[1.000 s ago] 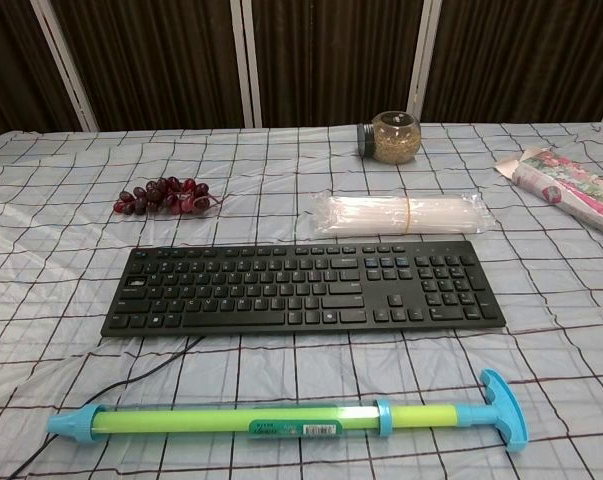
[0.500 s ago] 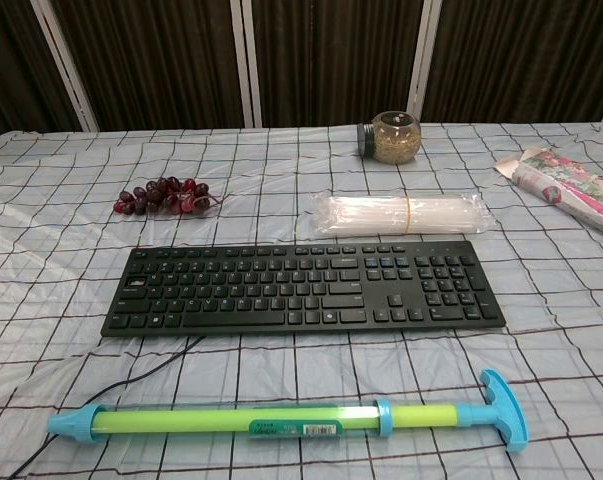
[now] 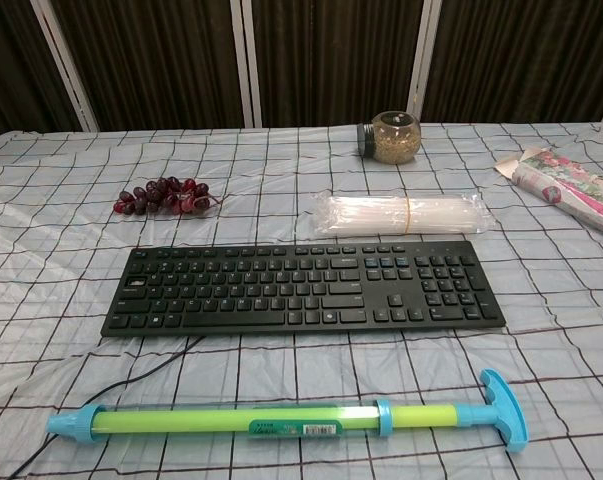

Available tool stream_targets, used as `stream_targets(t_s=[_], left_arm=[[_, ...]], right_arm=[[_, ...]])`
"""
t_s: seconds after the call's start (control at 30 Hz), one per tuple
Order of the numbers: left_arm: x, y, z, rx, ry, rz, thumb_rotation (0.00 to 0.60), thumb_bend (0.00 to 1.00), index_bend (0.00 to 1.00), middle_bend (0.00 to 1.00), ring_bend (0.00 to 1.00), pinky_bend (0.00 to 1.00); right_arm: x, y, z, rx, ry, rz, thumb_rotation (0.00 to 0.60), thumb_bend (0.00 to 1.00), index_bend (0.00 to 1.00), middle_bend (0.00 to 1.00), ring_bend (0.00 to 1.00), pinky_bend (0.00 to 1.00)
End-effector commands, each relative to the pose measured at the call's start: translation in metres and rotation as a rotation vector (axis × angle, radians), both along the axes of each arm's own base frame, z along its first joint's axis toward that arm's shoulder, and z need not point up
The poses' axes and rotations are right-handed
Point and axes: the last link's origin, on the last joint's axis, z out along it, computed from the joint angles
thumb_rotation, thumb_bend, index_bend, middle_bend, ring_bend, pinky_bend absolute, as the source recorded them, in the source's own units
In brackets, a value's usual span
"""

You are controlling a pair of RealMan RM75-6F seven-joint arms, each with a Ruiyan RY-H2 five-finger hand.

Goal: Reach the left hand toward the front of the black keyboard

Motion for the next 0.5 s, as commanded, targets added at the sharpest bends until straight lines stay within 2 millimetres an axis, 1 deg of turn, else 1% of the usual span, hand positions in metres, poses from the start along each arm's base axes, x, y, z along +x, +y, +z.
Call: stream_targets(t_s=[0.03,0.07,0.13,0.23,0.37,0.5], left_arm=[[0.029,0.010,-0.016,-0.171,0.039,0.022,0.600,0.42,0.00,0.68,0.55,0.39],[0.034,0.012,-0.020,-0.196,0.049,0.022,0.600,0.43,0.00,0.73,0.60,0.41],[0.045,0.016,-0.029,-0.239,0.070,0.010,0.600,0.45,0.00,0.79,0.66,0.44],[0.057,0.019,-0.043,-0.295,0.094,0.007,0.600,0.51,0.00,0.85,0.71,0.48],[0.066,0.024,-0.056,-0.347,0.114,0.029,0.600,0.54,0.00,0.88,0.74,0.50],[0.074,0.029,-0.068,-0.409,0.142,0.063,0.600,0.54,0.00,0.88,0.74,0.50]], right_arm=[[0.000,0.000,0.000,0.003,-0.002,-0.002,0.600,0.07,0.02,0.00,0.00,0.00],[-0.001,0.000,0.000,0.004,-0.005,-0.004,0.600,0.07,0.02,0.00,0.00,0.00],[-0.001,0.000,0.001,0.006,-0.009,-0.007,0.600,0.07,0.02,0.00,0.00,0.00],[-0.001,0.000,0.000,0.009,-0.013,-0.012,0.600,0.07,0.02,0.00,0.00,0.00],[-0.001,0.000,0.000,0.011,-0.017,-0.011,0.600,0.07,0.02,0.00,0.00,0.00],[-0.001,0.000,-0.001,0.014,-0.022,-0.013,0.600,0.07,0.02,0.00,0.00,0.00]])
